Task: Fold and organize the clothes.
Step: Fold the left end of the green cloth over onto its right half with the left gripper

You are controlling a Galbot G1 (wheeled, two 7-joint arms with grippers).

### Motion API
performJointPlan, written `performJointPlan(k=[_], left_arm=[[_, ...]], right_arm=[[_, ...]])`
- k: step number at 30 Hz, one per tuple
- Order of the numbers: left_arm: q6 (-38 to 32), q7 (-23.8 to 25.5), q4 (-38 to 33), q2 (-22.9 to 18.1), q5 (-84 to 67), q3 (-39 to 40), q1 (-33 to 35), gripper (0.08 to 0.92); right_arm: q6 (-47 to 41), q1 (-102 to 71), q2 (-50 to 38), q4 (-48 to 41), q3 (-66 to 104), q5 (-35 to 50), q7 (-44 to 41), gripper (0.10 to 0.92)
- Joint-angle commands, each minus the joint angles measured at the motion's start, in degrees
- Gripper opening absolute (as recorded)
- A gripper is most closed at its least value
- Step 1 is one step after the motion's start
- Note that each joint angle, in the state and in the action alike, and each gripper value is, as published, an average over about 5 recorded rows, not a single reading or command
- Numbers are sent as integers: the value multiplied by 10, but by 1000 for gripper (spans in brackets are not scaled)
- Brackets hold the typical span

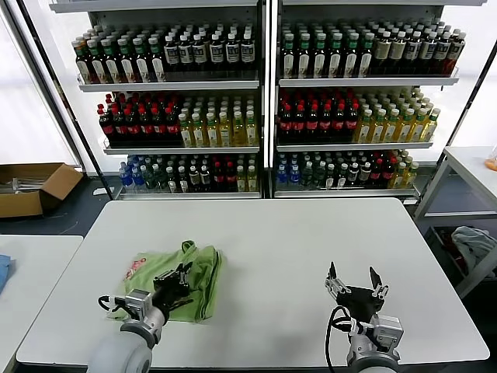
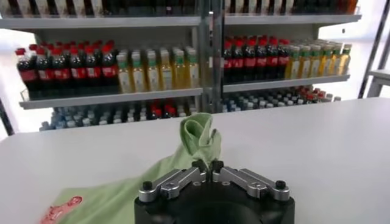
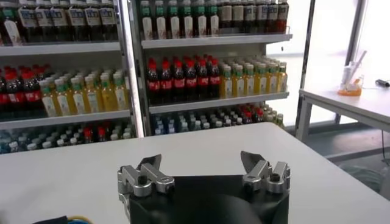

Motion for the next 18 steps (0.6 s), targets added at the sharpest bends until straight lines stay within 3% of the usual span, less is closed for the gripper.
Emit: performJointPlan(k=[1,11,18], left_arm=[[3,1,18,-17,9,36,-8,101],[4,3,64,-28,12,37,-25,107],[-18,-1,68,-36,-51,49,-26,272]], right_arm=[[2,-7,0,-1,0,-1,0,823],[3,-10,1,-3,-3,-1,-1,823],[5,-9,2,-6,-4,-2,-2,823]])
